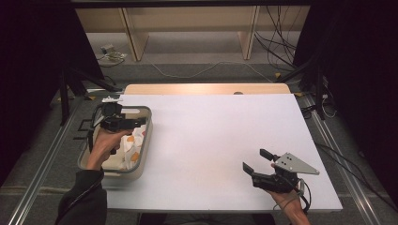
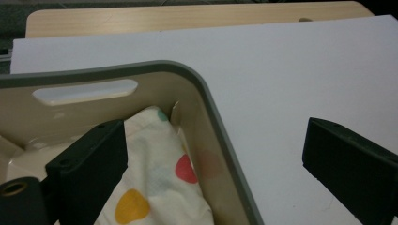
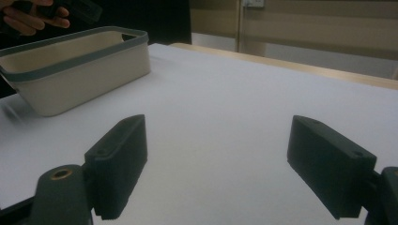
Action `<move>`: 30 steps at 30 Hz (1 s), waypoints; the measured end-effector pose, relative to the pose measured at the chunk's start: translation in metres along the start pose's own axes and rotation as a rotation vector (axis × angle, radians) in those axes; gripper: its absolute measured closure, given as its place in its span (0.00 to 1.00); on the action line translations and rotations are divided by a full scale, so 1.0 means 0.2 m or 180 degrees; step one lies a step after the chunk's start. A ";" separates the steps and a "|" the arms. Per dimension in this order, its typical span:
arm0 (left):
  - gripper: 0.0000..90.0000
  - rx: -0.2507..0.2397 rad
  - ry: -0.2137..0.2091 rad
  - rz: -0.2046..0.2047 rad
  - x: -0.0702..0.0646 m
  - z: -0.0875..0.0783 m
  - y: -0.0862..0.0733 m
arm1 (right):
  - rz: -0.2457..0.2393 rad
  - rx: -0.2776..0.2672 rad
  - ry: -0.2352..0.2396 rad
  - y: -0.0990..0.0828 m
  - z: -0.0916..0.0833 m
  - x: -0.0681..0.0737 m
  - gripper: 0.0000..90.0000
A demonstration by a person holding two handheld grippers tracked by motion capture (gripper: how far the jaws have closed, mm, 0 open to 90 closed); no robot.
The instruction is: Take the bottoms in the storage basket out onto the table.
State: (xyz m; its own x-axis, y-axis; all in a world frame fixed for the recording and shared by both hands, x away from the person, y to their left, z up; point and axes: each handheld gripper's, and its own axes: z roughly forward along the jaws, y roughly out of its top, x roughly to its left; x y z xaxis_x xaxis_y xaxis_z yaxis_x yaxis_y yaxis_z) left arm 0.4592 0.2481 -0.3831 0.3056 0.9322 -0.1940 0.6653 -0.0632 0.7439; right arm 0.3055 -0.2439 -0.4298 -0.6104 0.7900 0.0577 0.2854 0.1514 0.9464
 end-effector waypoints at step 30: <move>0.06 0.0973 0.0391 -0.0166 0.11 0.21 -0.12 | -0.0029 0.0059 0.0015 -0.01 0.01 0.01 0.24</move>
State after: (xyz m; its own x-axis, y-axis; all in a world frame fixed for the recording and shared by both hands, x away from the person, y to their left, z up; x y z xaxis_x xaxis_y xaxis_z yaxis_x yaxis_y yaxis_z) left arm 0.4790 0.2557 -0.4322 0.1939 0.9718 -0.1344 0.8571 -0.1011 0.5051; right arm 0.3062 -0.2410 -0.4317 -0.6165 0.7857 0.0505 0.2933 0.1696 0.9409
